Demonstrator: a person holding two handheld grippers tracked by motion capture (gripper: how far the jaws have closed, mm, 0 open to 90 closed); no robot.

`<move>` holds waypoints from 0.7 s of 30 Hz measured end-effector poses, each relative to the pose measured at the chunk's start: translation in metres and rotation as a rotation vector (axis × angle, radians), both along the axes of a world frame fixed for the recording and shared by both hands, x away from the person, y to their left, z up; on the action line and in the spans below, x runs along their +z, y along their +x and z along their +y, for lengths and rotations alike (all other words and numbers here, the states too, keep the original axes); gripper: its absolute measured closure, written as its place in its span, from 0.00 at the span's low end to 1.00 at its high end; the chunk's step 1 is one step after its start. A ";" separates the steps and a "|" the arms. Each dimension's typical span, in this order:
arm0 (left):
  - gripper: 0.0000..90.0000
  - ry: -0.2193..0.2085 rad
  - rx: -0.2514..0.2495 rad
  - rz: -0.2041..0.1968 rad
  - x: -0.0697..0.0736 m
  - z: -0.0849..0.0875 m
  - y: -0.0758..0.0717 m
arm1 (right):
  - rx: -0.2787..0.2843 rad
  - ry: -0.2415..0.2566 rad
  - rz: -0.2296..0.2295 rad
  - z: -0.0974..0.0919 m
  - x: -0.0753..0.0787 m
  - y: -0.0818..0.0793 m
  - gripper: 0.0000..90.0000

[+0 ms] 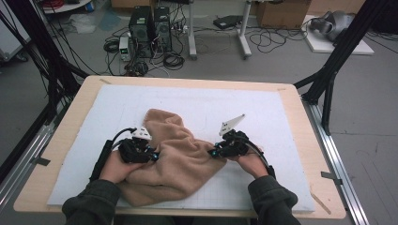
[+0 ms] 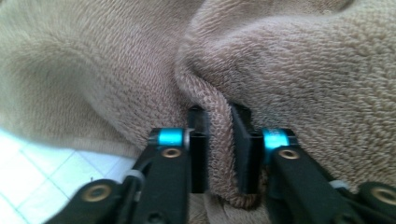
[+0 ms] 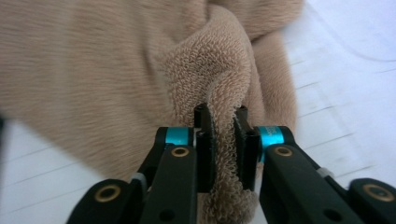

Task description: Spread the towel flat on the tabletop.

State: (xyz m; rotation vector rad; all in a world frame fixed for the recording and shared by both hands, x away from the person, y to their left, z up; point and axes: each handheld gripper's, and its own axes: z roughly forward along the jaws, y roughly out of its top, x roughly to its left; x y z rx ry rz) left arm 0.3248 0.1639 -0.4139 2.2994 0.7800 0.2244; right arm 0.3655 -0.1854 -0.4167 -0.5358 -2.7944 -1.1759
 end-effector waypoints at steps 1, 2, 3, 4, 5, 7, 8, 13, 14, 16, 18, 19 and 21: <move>0.91 -0.009 0.005 -0.006 0.003 -0.001 0.000 | -0.011 0.008 -0.005 -0.005 0.004 -0.003 0.92; 0.92 -0.020 0.012 -0.011 0.006 -0.002 0.000 | -0.045 0.021 -0.030 -0.018 0.016 -0.009 0.93; 0.93 -0.041 0.012 -0.022 0.010 -0.005 0.000 | -0.054 0.035 -0.049 -0.027 0.024 -0.012 0.93; 0.93 -0.066 0.015 -0.028 0.014 -0.008 -0.001 | -0.074 0.048 -0.071 -0.036 0.033 -0.015 0.93; 0.93 -0.082 0.005 -0.039 0.019 -0.012 -0.002 | -0.074 0.048 -0.071 -0.036 0.033 -0.015 0.93; 0.93 -0.110 -0.013 -0.064 0.028 -0.021 -0.007 | -0.096 0.057 -0.109 -0.052 0.052 -0.025 0.93; 0.93 -0.130 -0.030 -0.072 0.033 -0.024 -0.011 | -0.106 0.063 -0.151 -0.067 0.070 -0.038 0.92; 0.93 -0.112 -0.073 -0.130 0.042 -0.026 -0.045 | -0.109 0.042 -0.182 -0.080 0.080 -0.069 0.92; 0.93 -0.111 -0.081 -0.129 0.040 -0.024 -0.052 | -0.095 0.037 -0.180 -0.079 0.076 -0.076 0.92; 0.93 -0.085 -0.084 -0.130 0.034 -0.018 -0.066 | -0.073 0.019 -0.152 -0.075 0.061 -0.091 0.92; 0.93 -0.073 -0.077 -0.114 0.025 -0.011 -0.078 | -0.045 0.015 -0.114 -0.069 0.044 -0.102 0.92; 0.93 -0.077 -0.077 -0.107 0.021 -0.007 -0.082 | -0.033 0.020 -0.098 -0.065 0.035 -0.107 0.92; 0.93 -0.092 -0.064 -0.085 0.014 0.001 -0.088 | -0.014 -0.003 -0.077 -0.055 0.017 -0.116 0.89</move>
